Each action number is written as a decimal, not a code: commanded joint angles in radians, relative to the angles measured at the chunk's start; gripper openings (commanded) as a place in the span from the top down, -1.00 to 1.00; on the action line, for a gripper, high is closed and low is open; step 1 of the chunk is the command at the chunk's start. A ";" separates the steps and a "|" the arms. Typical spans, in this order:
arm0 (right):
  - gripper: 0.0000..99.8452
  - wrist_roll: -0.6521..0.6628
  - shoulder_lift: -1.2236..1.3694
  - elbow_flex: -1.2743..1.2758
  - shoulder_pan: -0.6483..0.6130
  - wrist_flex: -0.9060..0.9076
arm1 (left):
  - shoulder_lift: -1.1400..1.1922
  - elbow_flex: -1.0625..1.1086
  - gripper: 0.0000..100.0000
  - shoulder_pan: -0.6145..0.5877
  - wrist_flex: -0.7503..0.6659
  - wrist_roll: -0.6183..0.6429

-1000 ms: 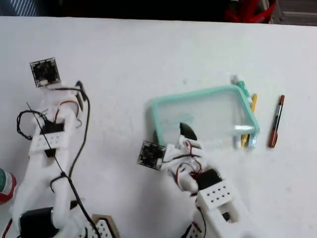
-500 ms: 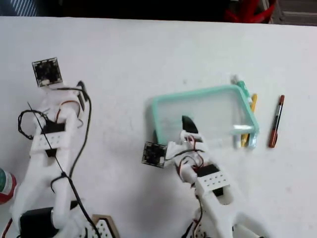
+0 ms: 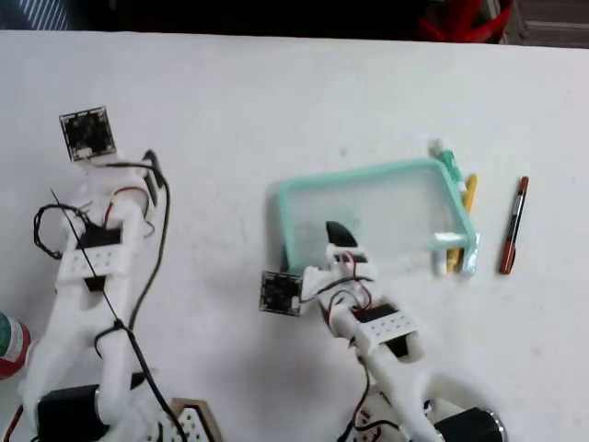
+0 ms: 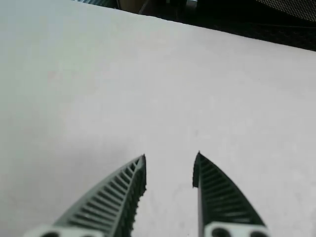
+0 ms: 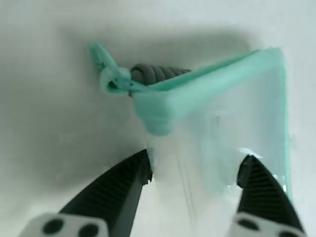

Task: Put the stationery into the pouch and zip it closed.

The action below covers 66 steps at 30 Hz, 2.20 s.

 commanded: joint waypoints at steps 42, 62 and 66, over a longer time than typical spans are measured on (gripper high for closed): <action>0.96 -0.766 -0.769 -0.710 -0.001 0.940 | -0.409 -0.035 0.52 0.332 0.436 -0.077; 0.96 -0.829 -0.975 -1.364 -0.332 1.419 | -1.331 0.029 0.52 0.638 0.841 -0.072; 0.96 -0.827 -0.947 -1.401 -0.398 1.452 | -1.385 -0.011 0.52 0.697 0.891 -0.075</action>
